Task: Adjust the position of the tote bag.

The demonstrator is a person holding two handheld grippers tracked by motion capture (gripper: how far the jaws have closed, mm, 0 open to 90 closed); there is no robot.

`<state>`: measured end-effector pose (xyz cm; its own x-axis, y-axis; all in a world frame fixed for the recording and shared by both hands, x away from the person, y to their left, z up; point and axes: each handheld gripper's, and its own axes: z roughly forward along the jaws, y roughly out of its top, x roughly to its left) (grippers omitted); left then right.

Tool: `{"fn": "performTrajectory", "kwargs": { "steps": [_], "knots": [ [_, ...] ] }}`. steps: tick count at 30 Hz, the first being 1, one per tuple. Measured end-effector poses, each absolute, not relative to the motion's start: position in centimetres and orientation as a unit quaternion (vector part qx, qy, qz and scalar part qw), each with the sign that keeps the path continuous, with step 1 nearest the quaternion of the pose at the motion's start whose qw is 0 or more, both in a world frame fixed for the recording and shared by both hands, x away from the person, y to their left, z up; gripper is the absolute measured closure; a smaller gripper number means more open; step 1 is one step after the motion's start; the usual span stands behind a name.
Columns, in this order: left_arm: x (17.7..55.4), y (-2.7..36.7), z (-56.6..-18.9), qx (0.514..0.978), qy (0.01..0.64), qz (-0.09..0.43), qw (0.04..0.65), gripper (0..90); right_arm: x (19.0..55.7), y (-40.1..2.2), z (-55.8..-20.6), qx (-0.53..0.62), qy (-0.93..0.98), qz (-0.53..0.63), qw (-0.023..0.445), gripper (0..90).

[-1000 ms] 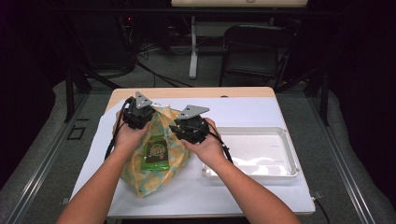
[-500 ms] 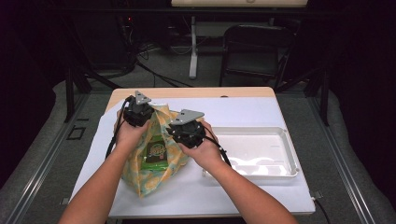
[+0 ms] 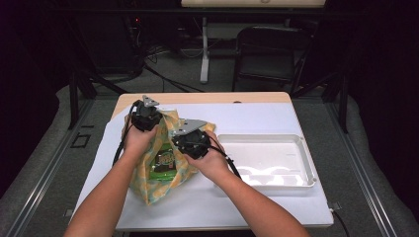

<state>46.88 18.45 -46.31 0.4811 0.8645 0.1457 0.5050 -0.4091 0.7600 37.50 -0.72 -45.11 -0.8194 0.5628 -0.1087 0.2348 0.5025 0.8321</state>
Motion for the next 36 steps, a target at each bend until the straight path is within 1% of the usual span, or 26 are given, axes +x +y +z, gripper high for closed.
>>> {"fn": "performTrajectory", "kwargs": {
  "steps": [4, 9, 17, 27, 36],
  "knots": [
    [47.2, 18.4, -46.7, 0.794, 0.435, 0.269, 0.328, 90.0, 37.9, 0.1, -46.1, 0.240, 0.849, 0.437, 0.177, 84.2],
    [47.7, 18.6, -47.1, 0.796, 0.441, 0.263, 0.321, 90.0, 38.0, 0.8, -46.7, 0.239, 0.850, 0.434, 0.176, 83.8],
    [48.2, 18.8, -47.8, 0.796, 0.448, 0.258, 0.317, 90.0, 38.9, 1.8, -48.2, 0.252, 0.860, 0.414, 0.160, 85.6],
    [48.6, 18.7, -48.6, 0.793, 0.457, 0.252, 0.315, 90.0, 39.8, 2.5, -50.0, 0.261, 0.873, 0.378, 0.162, 85.8],
    [49.0, 19.1, -49.1, 0.796, 0.461, 0.249, 0.302, 90.0, 41.1, 2.1, -51.1, 0.284, 0.878, 0.344, 0.172, 86.5]
  ]
}}
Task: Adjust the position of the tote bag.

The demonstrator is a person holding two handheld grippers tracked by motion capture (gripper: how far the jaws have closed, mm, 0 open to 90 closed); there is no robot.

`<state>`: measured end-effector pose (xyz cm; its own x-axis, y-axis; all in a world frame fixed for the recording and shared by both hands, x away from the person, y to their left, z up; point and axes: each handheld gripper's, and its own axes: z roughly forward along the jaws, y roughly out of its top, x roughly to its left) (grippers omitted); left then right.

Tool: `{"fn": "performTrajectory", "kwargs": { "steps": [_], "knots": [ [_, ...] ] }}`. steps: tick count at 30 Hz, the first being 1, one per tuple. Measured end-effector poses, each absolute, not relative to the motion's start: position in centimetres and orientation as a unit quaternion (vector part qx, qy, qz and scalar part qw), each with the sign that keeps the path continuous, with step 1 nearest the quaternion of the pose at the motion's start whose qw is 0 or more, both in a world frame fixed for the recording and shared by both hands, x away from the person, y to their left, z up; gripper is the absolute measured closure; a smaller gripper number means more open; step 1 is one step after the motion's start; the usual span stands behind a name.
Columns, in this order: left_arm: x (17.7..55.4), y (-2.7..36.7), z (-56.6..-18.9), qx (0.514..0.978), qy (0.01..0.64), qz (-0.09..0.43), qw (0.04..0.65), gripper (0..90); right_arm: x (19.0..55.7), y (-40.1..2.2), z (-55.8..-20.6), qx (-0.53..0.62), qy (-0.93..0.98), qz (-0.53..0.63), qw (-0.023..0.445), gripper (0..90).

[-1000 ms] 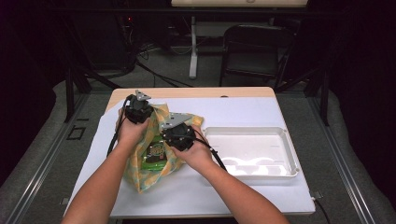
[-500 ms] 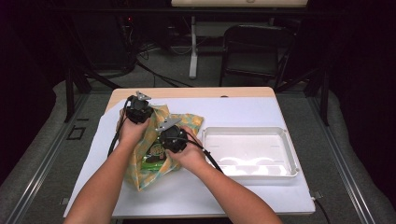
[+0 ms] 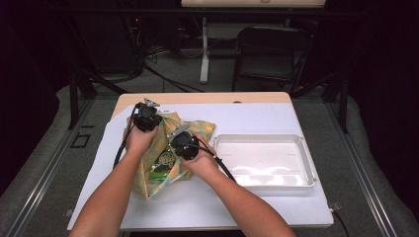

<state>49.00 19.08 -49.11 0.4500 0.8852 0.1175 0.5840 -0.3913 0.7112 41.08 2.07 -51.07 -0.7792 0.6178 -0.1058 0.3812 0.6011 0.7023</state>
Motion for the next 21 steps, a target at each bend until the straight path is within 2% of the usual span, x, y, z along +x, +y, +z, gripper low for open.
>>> {"fn": "performTrajectory", "kwargs": {
  "steps": [11, 21],
  "knots": [
    [49.2, 19.1, -49.7, 0.798, 0.462, 0.246, 0.299, 90.0, 42.1, 1.4, -51.9, 0.307, 0.883, 0.302, 0.187, 87.7],
    [49.4, 19.4, -50.6, 0.803, 0.467, 0.231, 0.290, 89.9, 42.8, 0.5, -52.5, 0.330, 0.881, 0.287, 0.182, 88.4]
  ]
}}
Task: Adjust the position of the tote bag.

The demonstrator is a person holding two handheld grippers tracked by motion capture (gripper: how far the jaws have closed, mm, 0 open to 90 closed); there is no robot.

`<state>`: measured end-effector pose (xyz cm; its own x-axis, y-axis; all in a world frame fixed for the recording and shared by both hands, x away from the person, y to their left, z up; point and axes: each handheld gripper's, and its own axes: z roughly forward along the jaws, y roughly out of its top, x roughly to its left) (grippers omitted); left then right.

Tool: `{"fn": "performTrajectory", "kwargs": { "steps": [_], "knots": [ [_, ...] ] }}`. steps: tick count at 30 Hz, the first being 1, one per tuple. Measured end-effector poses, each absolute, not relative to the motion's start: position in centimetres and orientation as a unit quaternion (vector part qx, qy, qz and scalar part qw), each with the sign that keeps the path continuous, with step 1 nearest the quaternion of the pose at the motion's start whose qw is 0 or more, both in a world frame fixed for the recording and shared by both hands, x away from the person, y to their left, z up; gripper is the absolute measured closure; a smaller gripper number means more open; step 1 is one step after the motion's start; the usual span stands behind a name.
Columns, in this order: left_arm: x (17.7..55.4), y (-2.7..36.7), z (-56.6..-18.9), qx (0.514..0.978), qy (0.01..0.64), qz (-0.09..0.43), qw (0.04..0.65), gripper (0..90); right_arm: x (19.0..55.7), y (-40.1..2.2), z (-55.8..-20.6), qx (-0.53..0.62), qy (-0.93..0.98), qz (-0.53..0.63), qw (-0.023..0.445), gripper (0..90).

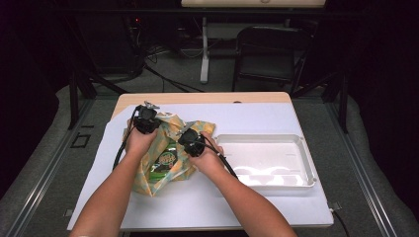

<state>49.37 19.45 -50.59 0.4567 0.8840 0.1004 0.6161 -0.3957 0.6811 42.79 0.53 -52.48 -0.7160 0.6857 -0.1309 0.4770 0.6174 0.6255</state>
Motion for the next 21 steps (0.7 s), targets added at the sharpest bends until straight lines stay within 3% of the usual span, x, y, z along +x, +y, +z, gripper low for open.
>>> {"fn": "performTrajectory", "kwargs": {
  "steps": [9, 21],
  "knots": [
    [49.5, 19.5, -51.3, 0.811, 0.472, 0.212, 0.273, 86.6, 42.8, 0.3, -52.7, 0.333, 0.882, 0.287, 0.170, 88.1],
    [46.9, 19.8, -48.0, 0.811, 0.437, 0.209, 0.329, 56.0, 42.8, 0.1, -52.4, 0.335, 0.880, 0.293, 0.168, 87.3]
  ]
}}
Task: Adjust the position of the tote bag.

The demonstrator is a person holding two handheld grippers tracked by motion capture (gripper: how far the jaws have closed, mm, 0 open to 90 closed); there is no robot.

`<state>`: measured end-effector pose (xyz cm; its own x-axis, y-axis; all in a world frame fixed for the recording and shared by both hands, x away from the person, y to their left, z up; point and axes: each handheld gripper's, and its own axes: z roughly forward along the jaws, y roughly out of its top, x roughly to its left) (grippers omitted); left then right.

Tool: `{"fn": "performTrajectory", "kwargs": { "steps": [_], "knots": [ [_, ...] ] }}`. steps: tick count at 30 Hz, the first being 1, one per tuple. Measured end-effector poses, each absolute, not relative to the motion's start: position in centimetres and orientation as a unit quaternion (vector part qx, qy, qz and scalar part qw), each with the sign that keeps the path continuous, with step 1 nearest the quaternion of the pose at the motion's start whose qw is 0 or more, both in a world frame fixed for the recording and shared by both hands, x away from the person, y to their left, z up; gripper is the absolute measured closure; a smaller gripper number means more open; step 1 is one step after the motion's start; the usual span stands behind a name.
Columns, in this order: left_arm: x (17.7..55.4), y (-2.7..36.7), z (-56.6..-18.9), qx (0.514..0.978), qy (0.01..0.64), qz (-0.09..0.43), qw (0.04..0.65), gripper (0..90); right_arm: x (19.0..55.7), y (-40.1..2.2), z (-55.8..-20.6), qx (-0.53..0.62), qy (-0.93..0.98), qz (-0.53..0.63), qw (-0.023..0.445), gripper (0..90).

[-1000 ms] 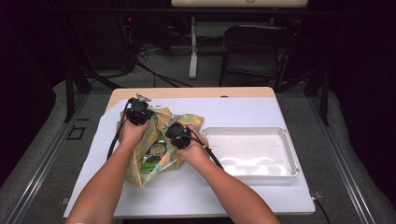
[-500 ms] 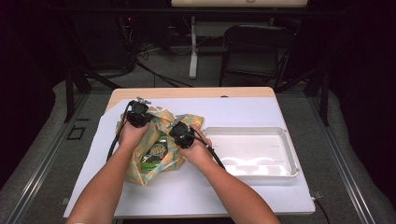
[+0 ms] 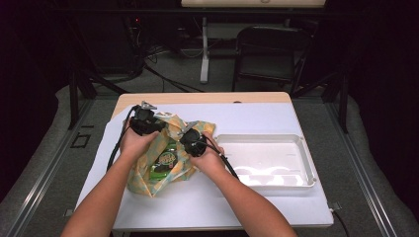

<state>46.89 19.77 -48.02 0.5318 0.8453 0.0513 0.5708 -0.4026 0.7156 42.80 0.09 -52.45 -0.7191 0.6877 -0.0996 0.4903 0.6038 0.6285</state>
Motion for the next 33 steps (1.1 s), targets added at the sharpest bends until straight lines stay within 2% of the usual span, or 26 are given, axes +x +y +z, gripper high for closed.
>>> {"fn": "performTrajectory", "kwargs": {
  "steps": [10, 21, 27, 30, 31, 32, 33],
  "knots": [
    [43.1, 20.4, -45.3, 0.813, 0.410, 0.210, 0.356, 51.5, 42.9, -0.1, -52.5, 0.337, 0.878, 0.296, 0.169, 87.0],
    [40.1, 20.9, -47.2, 0.829, 0.408, 0.191, 0.331, 50.3, 42.9, -0.1, -52.7, 0.339, 0.876, 0.298, 0.168, 86.9],
    [39.6, 20.7, -48.4, 0.833, 0.408, 0.209, 0.311, 51.1, 42.9, -0.1, -52.7, 0.340, 0.875, 0.298, 0.170, 86.9],
    [39.6, 20.7, -48.6, 0.837, 0.404, 0.215, 0.299, 63.9, 42.9, -0.1, -52.7, 0.340, 0.876, 0.297, 0.170, 86.9],
    [39.6, 20.7, -48.6, 0.836, 0.403, 0.227, 0.296, 75.8, 42.9, -0.2, -52.7, 0.340, 0.877, 0.295, 0.169, 86.9],
    [39.6, 20.8, -48.6, 0.838, 0.400, 0.229, 0.292, 80.3, 42.9, -0.2, -52.7, 0.341, 0.876, 0.296, 0.170, 86.9],
    [39.6, 20.8, -48.5, 0.835, 0.401, 0.235, 0.294, 80.3, 42.9, -0.2, -52.7, 0.341, 0.876, 0.296, 0.170, 86.9]
  ]
}}
